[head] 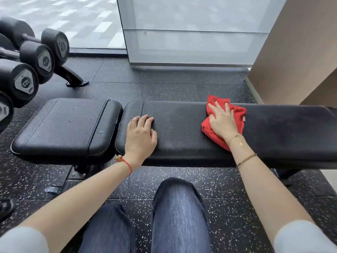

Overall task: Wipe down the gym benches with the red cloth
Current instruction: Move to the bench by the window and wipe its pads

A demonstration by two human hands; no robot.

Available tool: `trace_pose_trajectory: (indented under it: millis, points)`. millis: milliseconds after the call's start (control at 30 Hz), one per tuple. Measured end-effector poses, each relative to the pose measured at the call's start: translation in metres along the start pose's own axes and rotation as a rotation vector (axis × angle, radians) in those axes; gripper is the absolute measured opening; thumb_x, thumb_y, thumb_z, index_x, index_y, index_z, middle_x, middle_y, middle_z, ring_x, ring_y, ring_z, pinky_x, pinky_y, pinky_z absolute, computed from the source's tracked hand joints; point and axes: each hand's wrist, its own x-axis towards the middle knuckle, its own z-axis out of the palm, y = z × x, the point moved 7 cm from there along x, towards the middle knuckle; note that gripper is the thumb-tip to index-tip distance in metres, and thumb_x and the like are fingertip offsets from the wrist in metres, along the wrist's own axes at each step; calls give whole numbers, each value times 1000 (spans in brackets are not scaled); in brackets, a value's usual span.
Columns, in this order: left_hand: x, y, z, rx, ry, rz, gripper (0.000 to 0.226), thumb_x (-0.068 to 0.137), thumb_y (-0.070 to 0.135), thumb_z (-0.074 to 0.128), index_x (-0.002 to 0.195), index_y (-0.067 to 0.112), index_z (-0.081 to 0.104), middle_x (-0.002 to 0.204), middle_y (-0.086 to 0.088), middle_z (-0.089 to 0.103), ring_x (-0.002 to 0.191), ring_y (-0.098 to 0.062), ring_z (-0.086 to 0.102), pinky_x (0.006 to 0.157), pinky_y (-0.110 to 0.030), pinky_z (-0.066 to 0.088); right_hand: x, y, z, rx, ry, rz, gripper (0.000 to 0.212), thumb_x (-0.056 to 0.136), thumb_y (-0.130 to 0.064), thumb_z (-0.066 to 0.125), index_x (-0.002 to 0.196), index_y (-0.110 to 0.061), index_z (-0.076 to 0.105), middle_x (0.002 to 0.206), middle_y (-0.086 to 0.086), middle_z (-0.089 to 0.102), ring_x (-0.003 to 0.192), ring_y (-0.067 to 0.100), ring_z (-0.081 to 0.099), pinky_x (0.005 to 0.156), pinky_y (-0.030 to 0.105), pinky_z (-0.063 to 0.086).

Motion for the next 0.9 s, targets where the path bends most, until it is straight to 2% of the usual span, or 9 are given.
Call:
trace_pose_trajectory:
  millis: [67, 300, 433, 567, 700, 800, 900]
  points:
    - [0, 1, -1, -2, 5, -6, 44, 91, 24, 48, 133, 12, 55, 141, -7, 52, 131, -31, 41, 113, -46, 31, 8, -23, 7, -5, -22, -25, 52, 98, -24, 38, 149, -27, 33, 161, -1, 19, 150, 31, 6, 122, 49, 0]
    - [2, -2, -6, -91, 33, 1, 38, 88, 17, 52, 124, 9, 60, 134, -8, 57, 128, -30, 47, 110, -43, 35, -31, -147, 54, 109, -147, -436, 51, 98, -21, 40, 148, -29, 35, 161, -5, 21, 150, 25, 4, 122, 46, -1]
    - [-6, -22, -30, -178, 148, -53, 33, 82, 10, 55, 114, 10, 64, 126, -6, 61, 122, -27, 52, 103, -42, 42, -40, -182, 67, 178, -168, -500, 49, 100, -20, 38, 148, -25, 36, 160, -4, 23, 150, 23, 4, 121, 44, -2]
    - [-21, -79, -65, -93, 235, -73, 36, 81, 12, 53, 115, 14, 62, 125, -3, 60, 120, -25, 52, 104, -43, 41, -43, -237, 83, 324, -218, -526, 47, 101, -19, 36, 148, -24, 36, 159, -3, 25, 151, 23, 5, 121, 42, -3]
    - [-31, -158, -98, 67, 270, -214, 37, 82, 10, 57, 118, 13, 61, 126, -5, 60, 121, -28, 52, 102, -44, 39, -58, -318, 105, 434, -321, -631, 48, 101, -19, 36, 148, -24, 35, 160, -2, 24, 151, 23, 5, 121, 42, -3]
    - [-37, -212, -114, 144, 276, -342, 37, 85, 13, 52, 121, 12, 60, 128, -8, 59, 121, -31, 50, 102, -46, 37, -83, -364, 128, 272, -297, -807, 48, 100, -23, 38, 148, -25, 36, 159, -3, 25, 150, 25, 6, 121, 43, -1]
    - [-36, -250, -119, 148, 254, -395, 40, 86, 16, 46, 124, 10, 59, 130, -10, 58, 123, -32, 47, 104, -47, 35, -70, -381, 137, 185, -251, -814, 48, 99, -26, 39, 147, -28, 38, 159, -5, 25, 150, 24, 7, 121, 42, -1]
